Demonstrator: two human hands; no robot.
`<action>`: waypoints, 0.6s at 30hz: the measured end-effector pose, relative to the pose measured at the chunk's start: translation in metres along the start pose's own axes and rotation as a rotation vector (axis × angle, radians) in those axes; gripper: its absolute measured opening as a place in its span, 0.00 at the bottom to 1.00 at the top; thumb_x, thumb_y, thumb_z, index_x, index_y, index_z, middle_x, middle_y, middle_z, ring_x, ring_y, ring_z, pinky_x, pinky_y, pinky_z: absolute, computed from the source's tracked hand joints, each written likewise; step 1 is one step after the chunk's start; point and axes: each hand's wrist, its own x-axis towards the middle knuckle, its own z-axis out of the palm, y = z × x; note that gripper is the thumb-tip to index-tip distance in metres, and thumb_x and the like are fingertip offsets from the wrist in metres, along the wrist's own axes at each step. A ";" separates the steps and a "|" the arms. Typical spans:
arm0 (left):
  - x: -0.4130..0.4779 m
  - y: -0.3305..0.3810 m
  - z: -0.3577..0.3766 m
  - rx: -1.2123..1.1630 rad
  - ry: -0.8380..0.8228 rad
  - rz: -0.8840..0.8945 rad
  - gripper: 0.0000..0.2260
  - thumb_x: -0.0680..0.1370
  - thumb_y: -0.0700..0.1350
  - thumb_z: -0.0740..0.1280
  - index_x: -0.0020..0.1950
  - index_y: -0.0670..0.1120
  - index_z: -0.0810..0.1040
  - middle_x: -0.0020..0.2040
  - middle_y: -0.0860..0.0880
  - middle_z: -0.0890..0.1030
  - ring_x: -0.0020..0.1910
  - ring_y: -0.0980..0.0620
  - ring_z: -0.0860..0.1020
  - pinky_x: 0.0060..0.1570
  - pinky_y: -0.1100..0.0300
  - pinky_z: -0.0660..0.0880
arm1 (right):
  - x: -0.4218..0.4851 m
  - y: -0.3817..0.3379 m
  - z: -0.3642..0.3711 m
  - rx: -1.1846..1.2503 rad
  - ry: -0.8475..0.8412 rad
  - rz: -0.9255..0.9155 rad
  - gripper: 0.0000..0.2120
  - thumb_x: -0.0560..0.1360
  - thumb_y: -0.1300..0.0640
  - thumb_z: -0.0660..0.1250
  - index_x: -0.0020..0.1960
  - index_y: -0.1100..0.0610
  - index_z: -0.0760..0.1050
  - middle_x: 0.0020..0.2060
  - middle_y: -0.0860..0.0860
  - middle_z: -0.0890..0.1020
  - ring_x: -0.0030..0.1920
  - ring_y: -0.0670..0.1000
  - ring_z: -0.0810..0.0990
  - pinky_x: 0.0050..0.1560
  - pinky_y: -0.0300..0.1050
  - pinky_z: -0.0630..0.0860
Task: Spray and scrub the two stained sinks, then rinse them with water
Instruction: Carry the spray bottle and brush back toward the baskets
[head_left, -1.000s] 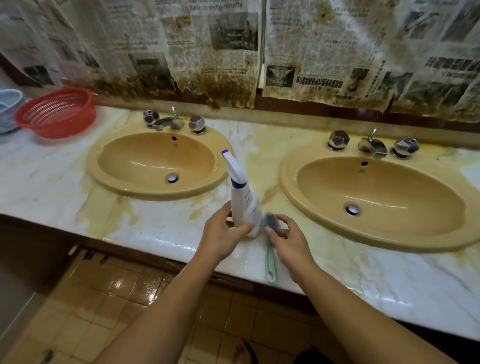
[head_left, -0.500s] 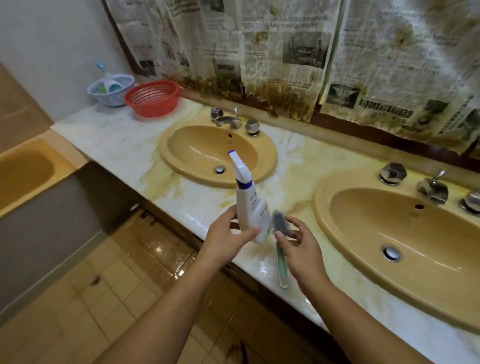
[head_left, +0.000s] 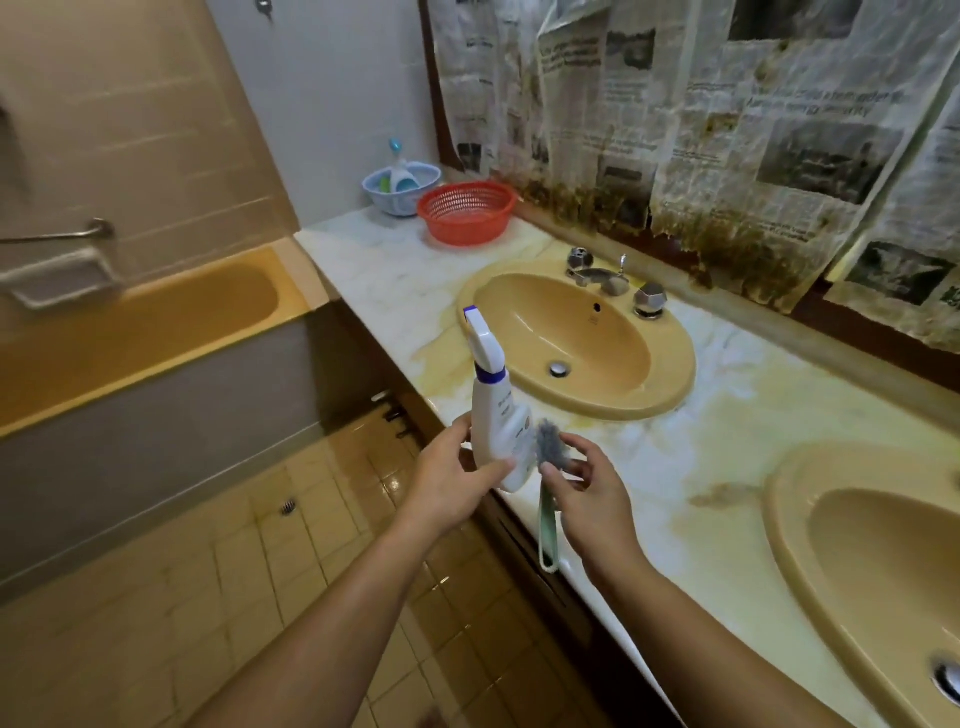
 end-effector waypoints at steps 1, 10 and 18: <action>0.008 -0.005 -0.009 0.004 0.008 -0.002 0.30 0.75 0.53 0.76 0.74 0.60 0.70 0.66 0.61 0.77 0.64 0.57 0.75 0.63 0.52 0.77 | 0.007 -0.002 0.011 -0.002 -0.005 -0.004 0.18 0.79 0.55 0.72 0.65 0.39 0.75 0.53 0.45 0.83 0.50 0.48 0.83 0.50 0.46 0.82; 0.110 -0.044 -0.115 0.031 -0.002 0.003 0.30 0.76 0.48 0.75 0.75 0.58 0.68 0.65 0.58 0.77 0.63 0.55 0.76 0.62 0.50 0.79 | 0.081 -0.026 0.148 0.016 0.052 -0.026 0.19 0.78 0.55 0.73 0.64 0.37 0.77 0.52 0.42 0.83 0.51 0.47 0.83 0.56 0.53 0.83; 0.217 -0.065 -0.185 0.036 -0.061 0.045 0.28 0.76 0.51 0.75 0.73 0.58 0.67 0.60 0.58 0.76 0.58 0.57 0.76 0.49 0.65 0.73 | 0.163 -0.049 0.235 0.027 0.167 -0.044 0.16 0.77 0.53 0.75 0.62 0.38 0.80 0.52 0.42 0.84 0.53 0.45 0.83 0.58 0.56 0.82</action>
